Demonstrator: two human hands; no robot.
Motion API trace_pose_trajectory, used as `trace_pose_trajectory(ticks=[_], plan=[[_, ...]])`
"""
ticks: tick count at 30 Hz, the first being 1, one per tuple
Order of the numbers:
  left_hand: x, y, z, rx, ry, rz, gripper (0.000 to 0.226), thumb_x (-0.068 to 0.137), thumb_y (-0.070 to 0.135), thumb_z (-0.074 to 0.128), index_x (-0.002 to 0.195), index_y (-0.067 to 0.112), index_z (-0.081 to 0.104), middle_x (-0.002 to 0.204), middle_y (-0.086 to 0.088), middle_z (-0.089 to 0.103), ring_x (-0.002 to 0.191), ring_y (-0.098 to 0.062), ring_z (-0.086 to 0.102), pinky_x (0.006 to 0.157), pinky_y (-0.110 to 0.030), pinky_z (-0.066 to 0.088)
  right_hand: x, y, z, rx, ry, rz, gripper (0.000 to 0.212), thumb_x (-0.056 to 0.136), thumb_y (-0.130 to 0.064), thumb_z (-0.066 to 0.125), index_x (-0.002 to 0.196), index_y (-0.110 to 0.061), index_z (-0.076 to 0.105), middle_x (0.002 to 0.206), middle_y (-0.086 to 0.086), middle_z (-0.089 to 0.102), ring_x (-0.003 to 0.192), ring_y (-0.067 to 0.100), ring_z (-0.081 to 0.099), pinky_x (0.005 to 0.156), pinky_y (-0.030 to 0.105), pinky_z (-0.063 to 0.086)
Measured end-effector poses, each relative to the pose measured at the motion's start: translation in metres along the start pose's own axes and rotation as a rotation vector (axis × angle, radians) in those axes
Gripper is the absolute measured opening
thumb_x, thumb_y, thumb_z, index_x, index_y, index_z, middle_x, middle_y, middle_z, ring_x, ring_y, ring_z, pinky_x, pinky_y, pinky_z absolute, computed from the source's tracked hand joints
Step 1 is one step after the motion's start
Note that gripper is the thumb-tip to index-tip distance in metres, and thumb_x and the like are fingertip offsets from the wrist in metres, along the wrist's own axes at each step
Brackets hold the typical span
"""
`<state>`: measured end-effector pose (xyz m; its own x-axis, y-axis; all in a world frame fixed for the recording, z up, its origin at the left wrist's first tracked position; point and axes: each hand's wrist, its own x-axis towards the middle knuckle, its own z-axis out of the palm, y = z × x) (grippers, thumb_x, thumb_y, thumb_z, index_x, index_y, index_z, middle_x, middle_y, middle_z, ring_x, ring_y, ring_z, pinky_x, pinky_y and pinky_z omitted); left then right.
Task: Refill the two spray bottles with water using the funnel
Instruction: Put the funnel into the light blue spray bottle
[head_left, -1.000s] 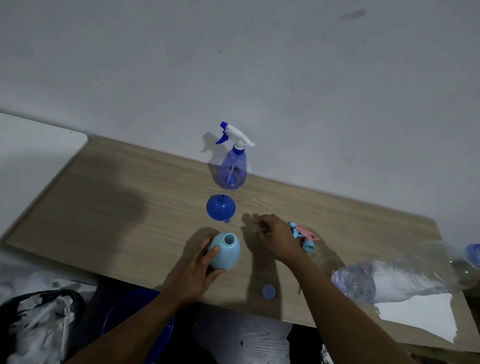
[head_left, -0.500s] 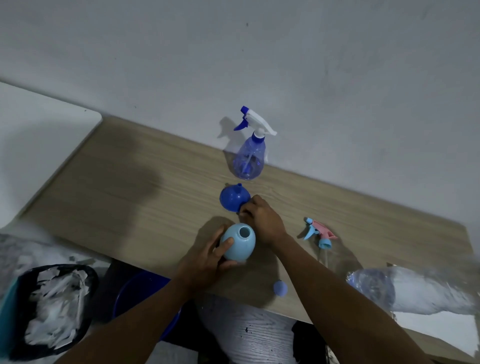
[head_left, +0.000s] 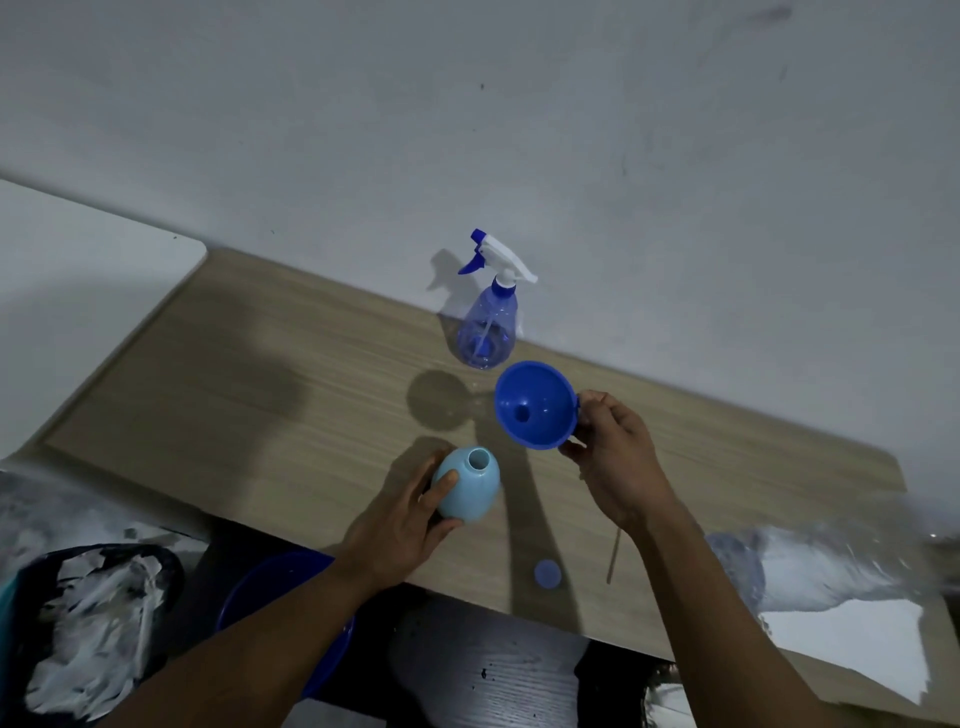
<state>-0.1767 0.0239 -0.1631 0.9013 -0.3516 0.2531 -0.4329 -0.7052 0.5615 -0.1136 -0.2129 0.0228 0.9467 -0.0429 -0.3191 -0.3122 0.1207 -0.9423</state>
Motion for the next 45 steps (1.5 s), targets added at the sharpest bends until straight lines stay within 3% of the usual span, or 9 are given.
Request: trace_pose_trajectory(ticks=[3,8,14,18,24,29,38,45], plan=[[0.002,0.005,-0.005,-0.012,-0.017,0.005,0.073,0.099,0.058,0.042,0.156,0.039,0.001,0.158,-0.013,0.032,0.123,-0.032,0.059,0.075,-0.045,0.062,-0.012,-0.003,0.007,0.056,-0.05,0.066,0.039,0.104,-0.011,0.043,0.068,-0.019,0.057,0.077,0.005,0.064,0.074,0.019,0.059,0.069,0.033,0.042],[0.001,0.005,-0.004,-0.038,-0.021,-0.005,0.074,0.098,0.055,0.046,0.155,0.041,0.001,0.159,-0.012,0.03,0.118,-0.032,0.061,0.073,-0.046,0.062,-0.02,0.006,0.013,0.022,-0.087,0.141,0.016,0.104,-0.018,0.045,0.106,-0.008,0.057,0.092,0.011,0.064,0.081,0.017,0.062,0.074,0.033,0.043],[0.0,0.003,-0.002,-0.041,-0.041,-0.014,0.071,0.098,0.06,0.04,0.154,0.044,-0.001,0.161,-0.009,0.026,0.122,-0.03,0.059,0.077,-0.046,0.061,-0.019,0.008,0.013,0.005,-0.076,0.144,0.017,0.104,-0.017,0.046,0.093,-0.01,0.058,0.082,0.006,0.066,0.074,0.015,0.061,0.072,0.033,0.042],[0.0,0.006,-0.002,-0.037,-0.025,-0.023,0.071,0.097,0.062,0.037,0.154,0.044,-0.001,0.158,-0.011,0.03,0.116,-0.029,0.063,0.072,-0.044,0.062,-0.019,0.011,0.014,-0.09,-0.119,0.121,0.021,0.102,-0.016,0.048,0.084,-0.013,0.058,0.079,0.003,0.069,0.077,0.015,0.063,0.076,0.036,0.044],[-0.001,0.001,0.002,-0.04,-0.063,-0.049,0.076,0.098,0.057,0.045,0.156,0.039,0.0,0.164,-0.004,0.018,0.124,-0.027,0.057,0.081,-0.046,0.06,-0.022,0.017,0.019,-0.151,-0.123,0.121,0.021,0.103,-0.015,0.048,0.086,-0.014,0.06,0.078,0.001,0.07,0.074,0.011,0.065,0.079,0.036,0.045],[0.0,0.003,0.001,-0.043,-0.021,0.0,0.077,0.097,0.053,0.048,0.156,0.039,0.0,0.162,-0.009,0.022,0.12,-0.032,0.06,0.076,-0.047,0.061,-0.023,0.017,0.019,-0.175,-0.115,0.122,0.02,0.102,-0.016,0.048,0.087,-0.014,0.061,0.082,0.001,0.071,0.075,0.009,0.065,0.078,0.035,0.045],[0.002,0.001,0.002,-0.03,-0.091,-0.104,0.074,0.097,0.055,0.05,0.155,0.041,0.006,0.16,0.003,0.024,0.121,-0.016,0.055,0.082,-0.041,0.059,-0.021,0.02,0.021,-0.126,-0.076,0.114,0.02,0.102,-0.019,0.049,0.09,-0.014,0.064,0.082,0.001,0.073,0.077,0.011,0.067,0.078,0.036,0.043],[0.001,0.001,0.002,-0.02,-0.07,-0.069,0.076,0.097,0.053,0.051,0.157,0.034,0.008,0.16,-0.002,0.025,0.117,-0.019,0.058,0.079,-0.042,0.059,-0.022,0.026,0.016,-0.077,-0.021,0.12,0.021,0.103,-0.025,0.05,0.094,-0.014,0.066,0.091,0.006,0.075,0.085,0.019,0.066,0.075,0.033,0.045]])
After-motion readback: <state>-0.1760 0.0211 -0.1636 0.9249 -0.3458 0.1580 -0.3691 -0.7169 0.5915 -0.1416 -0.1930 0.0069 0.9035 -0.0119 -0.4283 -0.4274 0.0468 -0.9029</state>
